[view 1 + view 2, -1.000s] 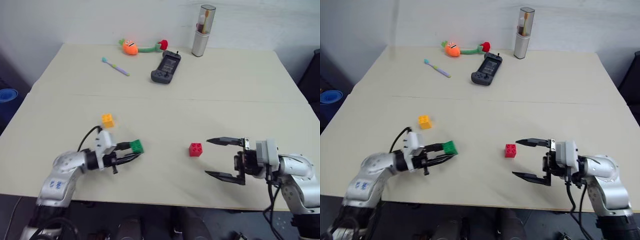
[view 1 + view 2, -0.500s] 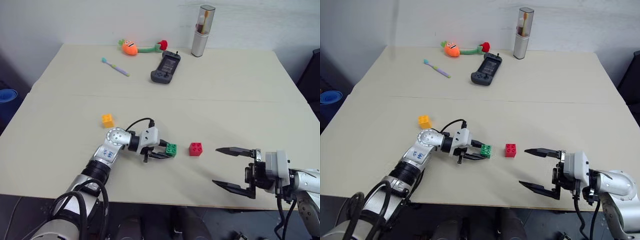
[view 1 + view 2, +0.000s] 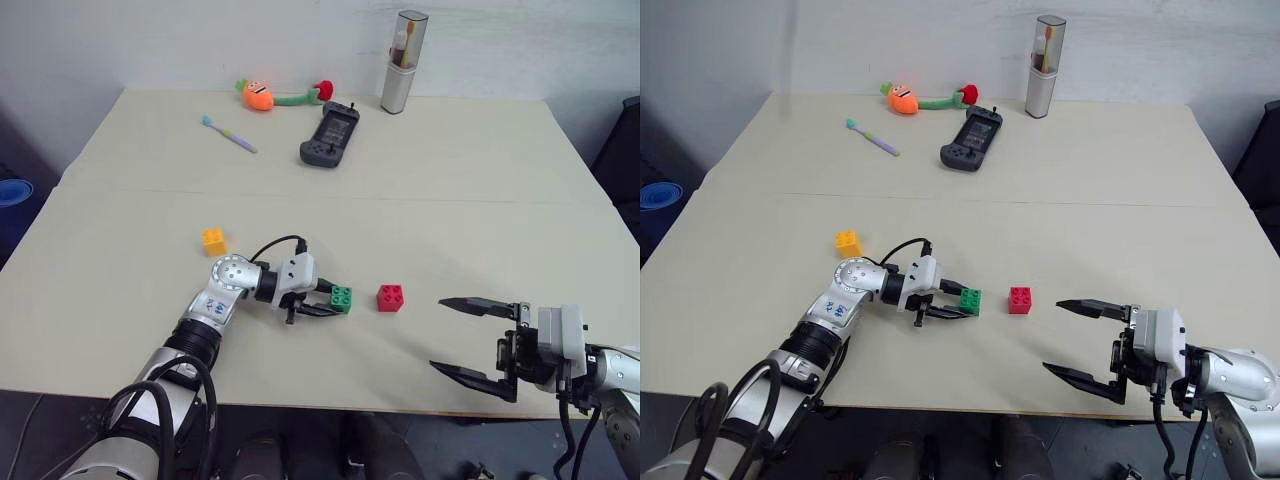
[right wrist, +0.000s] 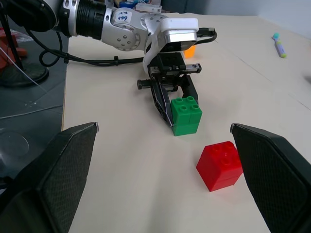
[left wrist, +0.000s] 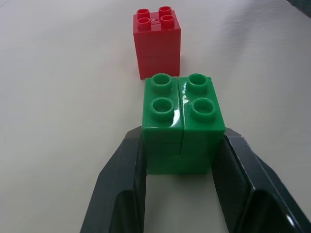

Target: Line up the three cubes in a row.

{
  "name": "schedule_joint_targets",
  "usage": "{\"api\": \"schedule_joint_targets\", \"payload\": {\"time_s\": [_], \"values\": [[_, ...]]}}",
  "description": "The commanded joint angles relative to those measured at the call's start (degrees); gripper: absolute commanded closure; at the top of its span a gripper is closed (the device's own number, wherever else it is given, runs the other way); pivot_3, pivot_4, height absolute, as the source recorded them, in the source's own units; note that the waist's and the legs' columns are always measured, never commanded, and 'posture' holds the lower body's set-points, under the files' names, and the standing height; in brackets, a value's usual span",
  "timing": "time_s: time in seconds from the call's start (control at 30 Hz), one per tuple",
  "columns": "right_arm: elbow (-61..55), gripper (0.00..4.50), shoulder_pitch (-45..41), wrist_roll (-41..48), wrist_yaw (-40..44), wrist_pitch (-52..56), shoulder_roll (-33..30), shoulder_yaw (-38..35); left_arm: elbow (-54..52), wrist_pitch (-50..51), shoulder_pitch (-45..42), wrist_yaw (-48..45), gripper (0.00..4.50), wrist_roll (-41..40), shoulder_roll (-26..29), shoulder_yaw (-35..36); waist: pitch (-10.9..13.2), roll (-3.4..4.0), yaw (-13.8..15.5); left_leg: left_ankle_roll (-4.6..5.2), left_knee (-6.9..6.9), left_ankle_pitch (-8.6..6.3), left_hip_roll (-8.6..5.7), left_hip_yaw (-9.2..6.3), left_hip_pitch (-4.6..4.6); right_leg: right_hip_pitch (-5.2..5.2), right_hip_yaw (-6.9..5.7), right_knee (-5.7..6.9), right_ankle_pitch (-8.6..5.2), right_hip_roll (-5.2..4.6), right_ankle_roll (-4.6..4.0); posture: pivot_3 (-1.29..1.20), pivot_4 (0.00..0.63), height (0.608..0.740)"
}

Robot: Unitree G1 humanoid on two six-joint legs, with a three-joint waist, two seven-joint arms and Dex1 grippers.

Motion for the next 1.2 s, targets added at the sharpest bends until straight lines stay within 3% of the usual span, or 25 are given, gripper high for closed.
{"api": "schedule_joint_targets", "payload": {"time_s": [0.03, 0.37, 0.63, 0.7, 0.97, 1.1, 1.2], "values": [[-0.8, 0.0, 0.1, 1.1, 0.2, -0.4, -0.1, -1.3, 3.0, 0.4, -0.9, 1.1, 3.02, 1.6, 1.6, 1.4, 0.0, 0.0, 0.0, 0.0, 0.01, 0.0, 0.0, 0.0, 0.01, 0.0, 0.0, 0.02, 0.0, 0.0, 0.0, 0.0, 0.15, 0.74], [0.5, 0.0, -1.0, 0.5, 0.4, -1.2, 0.6, -0.1, 2.5, 1.1, -0.6, -3.0, 3.02, 0.5, 2.1, 1.5, 0.0, 0.0, 0.0, -0.02, 0.02, 0.01, 0.01, 0.0, 0.02, 0.02, 0.0, 0.03, 0.0, 0.02, 0.0, 0.0, 0.15, 0.74], [1.5, 0.0, -2.0, 0.1, 0.9, -1.6, 1.3, 0.8, -4.8, 0.8, 1.3, -1.9, 0.62, -3.0, 3.0, 6.1, 0.0, -0.01, 0.2, -0.01, 0.09, 0.0, 0.02, -0.05, -0.12, -0.03, -0.05, 0.02, 0.0, -0.01, 0.0, 0.0, 0.15, 0.74], [1.9, 0.0, -2.3, 0.0, 1.1, -1.8, 1.5, 1.1, -9.2, 2.7, 3.1, -2.0, 0.36, -4.8, 4.4, 8.0, 0.0, -0.01, 0.0, -0.01, 0.11, 0.0, 0.02, -0.05, -0.18, -0.08, -0.03, 0.03, 0.0, -0.01, 0.0, 0.0, 0.15, 0.74], [5.0, 0.0, -4.5, -0.2, 2.4, -4.1, 2.9, 2.7, -37.1, 12.8, 26.5, 2.5, 0.36, -11.9, 17.5, 19.8, 0.0, 0.02, -1.2, -0.03, 0.08, 0.0, 0.14, -0.07, -0.15, -0.1, 0.0, 0.08, -0.02, -0.06, -0.04, 0.0, 0.15, 0.74], [6.7, 0.0, -8.4, 0.0, -1.1, -5.9, 6.1, 1.6, -42.7, 15.0, 40.1, 10.8, 0.36, -17.1, 15.8, 32.4, 0.0, 0.03, -1.4, 0.3, 0.07, -0.2, 0.12, -0.12, -0.09, -0.04, 0.0, 0.06, -0.02, -0.11, -0.04, 0.0, 0.15, 0.74], [7.1, 0.0, -8.8, -0.8, -0.7, -7.2, 7.4, 2.8, -45.1, 15.1, 50.0, 17.2, 0.01, -20.0, 12.4, 42.6, 0.0, 0.03, -1.3, 0.25, 0.04, -0.23, 0.16, -0.14, -0.1, -0.08, -0.02, 0.09, -0.06, -0.1, -0.1, 0.0, 0.15, 0.74]]}}
